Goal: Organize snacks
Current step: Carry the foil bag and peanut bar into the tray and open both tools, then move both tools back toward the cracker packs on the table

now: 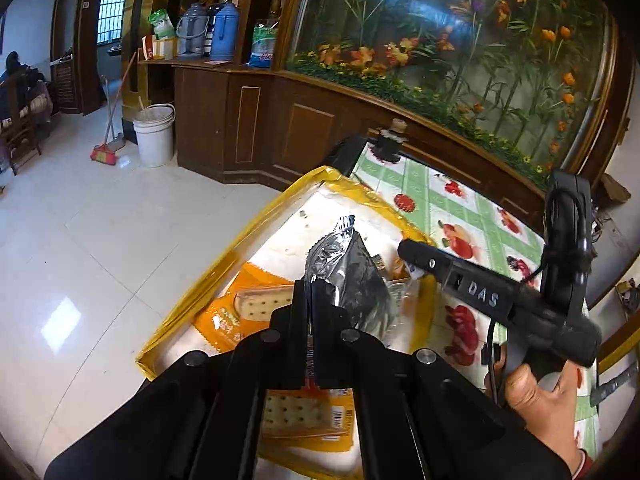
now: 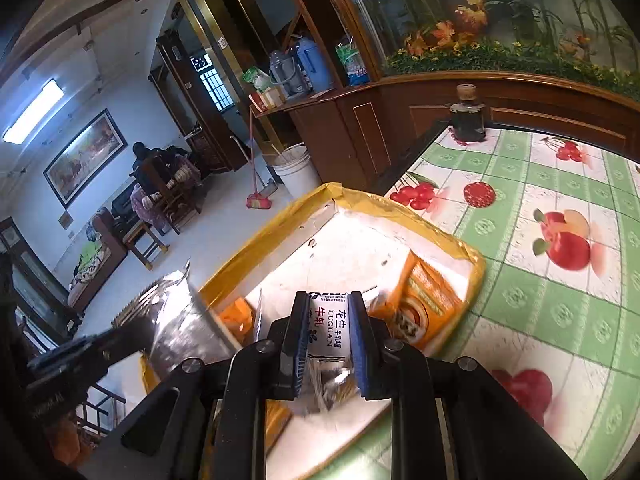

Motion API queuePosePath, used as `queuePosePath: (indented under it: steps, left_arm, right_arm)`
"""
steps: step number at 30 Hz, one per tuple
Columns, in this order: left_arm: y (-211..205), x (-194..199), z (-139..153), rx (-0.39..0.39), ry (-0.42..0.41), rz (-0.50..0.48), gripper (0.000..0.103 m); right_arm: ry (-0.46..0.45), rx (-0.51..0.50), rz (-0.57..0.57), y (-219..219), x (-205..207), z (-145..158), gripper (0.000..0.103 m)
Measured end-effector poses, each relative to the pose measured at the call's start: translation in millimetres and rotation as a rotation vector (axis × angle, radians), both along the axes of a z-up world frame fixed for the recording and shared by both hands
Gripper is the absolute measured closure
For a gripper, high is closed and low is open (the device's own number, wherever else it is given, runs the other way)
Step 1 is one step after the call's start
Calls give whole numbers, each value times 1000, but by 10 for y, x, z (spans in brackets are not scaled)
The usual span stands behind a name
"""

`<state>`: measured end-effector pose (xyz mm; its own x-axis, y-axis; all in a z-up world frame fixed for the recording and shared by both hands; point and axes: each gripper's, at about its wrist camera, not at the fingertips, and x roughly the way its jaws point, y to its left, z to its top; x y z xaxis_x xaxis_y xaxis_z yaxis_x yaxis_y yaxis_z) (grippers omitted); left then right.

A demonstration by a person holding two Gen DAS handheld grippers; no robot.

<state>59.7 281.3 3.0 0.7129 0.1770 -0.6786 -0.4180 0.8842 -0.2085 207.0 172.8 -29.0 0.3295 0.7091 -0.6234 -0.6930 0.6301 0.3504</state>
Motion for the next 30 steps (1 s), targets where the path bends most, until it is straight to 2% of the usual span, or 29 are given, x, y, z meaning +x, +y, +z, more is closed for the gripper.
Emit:
queuePosePath:
  steps: [1,2,3,4,6,7,15,30]
  left_arm:
    - [-6,7,-17,16,16,15,102]
    - [-14,12,-23,35,34,35,96]
    - [-25,15,-30,57,47,49,87]
    - [-34,11,-29,71,49,60,80]
    - [-36,-15,-8,97,50,97,35]
    - [-47,-42,17,107,31,104,32]
    - [-323,-52,126,173,-11,60,32]
    - [-1121,105,150,181,-13,-82,32]
  right_arm:
    - [9,-4,0,40,42,-25,80]
    - [19,-2,-5,57,80,-49,79]
    - [32,4,-6,55,105,-68,78]
    - [50,13,-4,43,128,-92,72]
    - [53,30,-12,-13,128,-109,62]
    - [52,36,-15,-55,119,-113,60]
    - [46,63,-65,-554,7,-84,60]
    - [26,38,-239,-1873,-167,-85,59]
